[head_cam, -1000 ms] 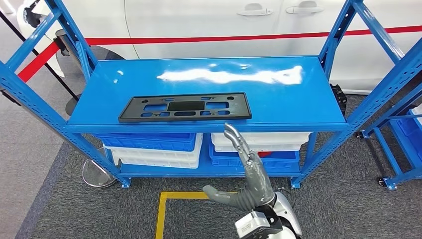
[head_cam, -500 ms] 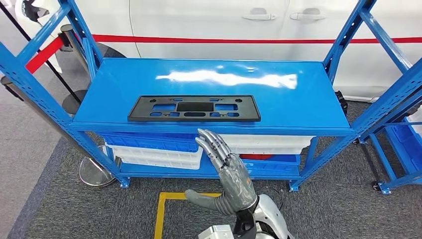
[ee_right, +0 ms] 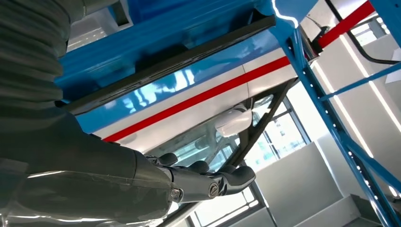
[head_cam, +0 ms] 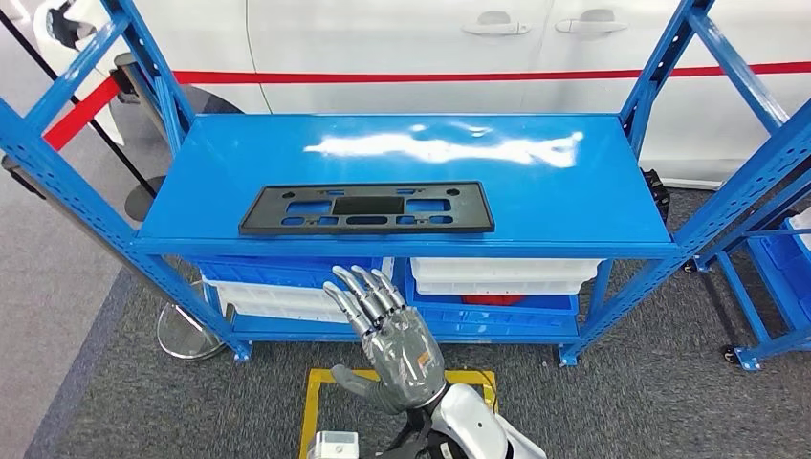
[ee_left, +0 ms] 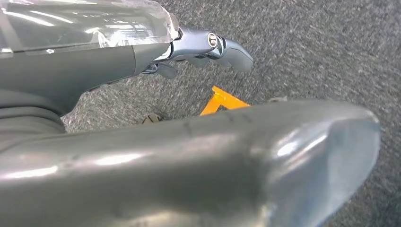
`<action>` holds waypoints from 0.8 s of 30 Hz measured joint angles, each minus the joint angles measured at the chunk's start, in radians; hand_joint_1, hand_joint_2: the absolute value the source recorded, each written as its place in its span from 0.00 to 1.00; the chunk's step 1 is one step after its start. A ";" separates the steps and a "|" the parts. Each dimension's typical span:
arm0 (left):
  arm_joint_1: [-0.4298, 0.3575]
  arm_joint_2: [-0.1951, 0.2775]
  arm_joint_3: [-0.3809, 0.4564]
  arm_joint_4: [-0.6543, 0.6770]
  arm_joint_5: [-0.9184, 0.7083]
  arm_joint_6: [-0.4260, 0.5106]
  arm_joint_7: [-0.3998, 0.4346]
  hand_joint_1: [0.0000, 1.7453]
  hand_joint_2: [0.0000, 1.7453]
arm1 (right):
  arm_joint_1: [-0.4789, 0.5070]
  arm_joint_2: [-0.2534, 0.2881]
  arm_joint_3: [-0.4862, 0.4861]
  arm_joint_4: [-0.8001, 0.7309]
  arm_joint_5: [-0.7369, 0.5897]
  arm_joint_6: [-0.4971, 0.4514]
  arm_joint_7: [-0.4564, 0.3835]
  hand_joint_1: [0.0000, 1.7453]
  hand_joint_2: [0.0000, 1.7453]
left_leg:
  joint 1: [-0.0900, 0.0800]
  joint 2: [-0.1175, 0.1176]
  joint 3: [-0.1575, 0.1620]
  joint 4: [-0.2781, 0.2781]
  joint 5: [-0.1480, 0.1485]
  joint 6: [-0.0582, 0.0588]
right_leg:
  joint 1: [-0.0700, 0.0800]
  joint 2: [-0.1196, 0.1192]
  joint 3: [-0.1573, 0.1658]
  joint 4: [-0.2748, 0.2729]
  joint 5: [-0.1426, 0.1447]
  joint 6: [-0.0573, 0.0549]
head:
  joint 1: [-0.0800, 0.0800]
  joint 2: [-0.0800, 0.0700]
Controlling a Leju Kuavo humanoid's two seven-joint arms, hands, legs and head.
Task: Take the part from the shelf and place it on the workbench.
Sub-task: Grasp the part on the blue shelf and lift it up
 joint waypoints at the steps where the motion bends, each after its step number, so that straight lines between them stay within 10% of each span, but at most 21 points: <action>1: 0.000 0.000 0.000 0.000 -0.004 0.000 0.000 0.00 0.00 | -0.008 0.003 0.014 0.019 0.017 -0.009 0.021 0.00 1.00 | 0.003 0.000 -0.030 0.063 -0.032 -0.005 | 0.000 -0.001 0.000 0.000 0.000 -0.002 | -0.001 0.000; 4: 0.002 0.002 0.004 0.000 -0.017 -0.003 0.003 0.00 0.00 | -0.025 0.010 0.052 0.087 0.069 -0.033 0.080 0.00 1.00 | 0.014 0.001 -0.103 0.203 -0.072 -0.017 | -0.001 -0.004 0.000 0.001 -0.002 -0.002 | -0.001 0.000; 8: 0.000 0.009 0.013 0.001 -0.038 -0.008 0.007 0.00 0.00 | -0.050 0.029 0.099 0.191 0.136 -0.066 0.151 0.00 1.00 | 0.022 0.000 -0.006 -0.009 0.045 -0.023 | -0.006 0.001 0.002 0.013 -0.012 0.014 | -0.001 0.000; 13: -0.002 0.015 0.025 0.002 -0.072 -0.024 0.012 0.00 0.00 | -0.084 0.061 0.145 0.345 0.215 -0.104 0.222 0.00 1.00 | 0.015 -0.003 0.013 -0.065 0.060 0.009 | -0.006 0.004 -0.004 0.020 -0.017 0.045 | -0.003 0.000; 19: -0.004 0.020 0.046 0.002 -0.108 -0.057 0.013 0.00 0.00 | -0.120 0.089 0.191 0.518 0.310 -0.149 0.304 0.00 1.00 | 0.007 -0.001 0.012 -0.071 0.063 0.036 | -0.005 0.003 -0.141 0.301 -0.139 0.048 | -0.002 0.000; 24: -0.006 0.022 0.069 0.005 -0.142 -0.099 0.014 0.00 0.00 | -0.165 0.115 0.219 0.618 0.392 -0.189 0.387 0.00 1.00 | -0.008 -0.001 0.026 -0.070 0.050 0.034 | 0.017 0.001 -0.025 0.050 -0.011 0.005 | -0.003 0.000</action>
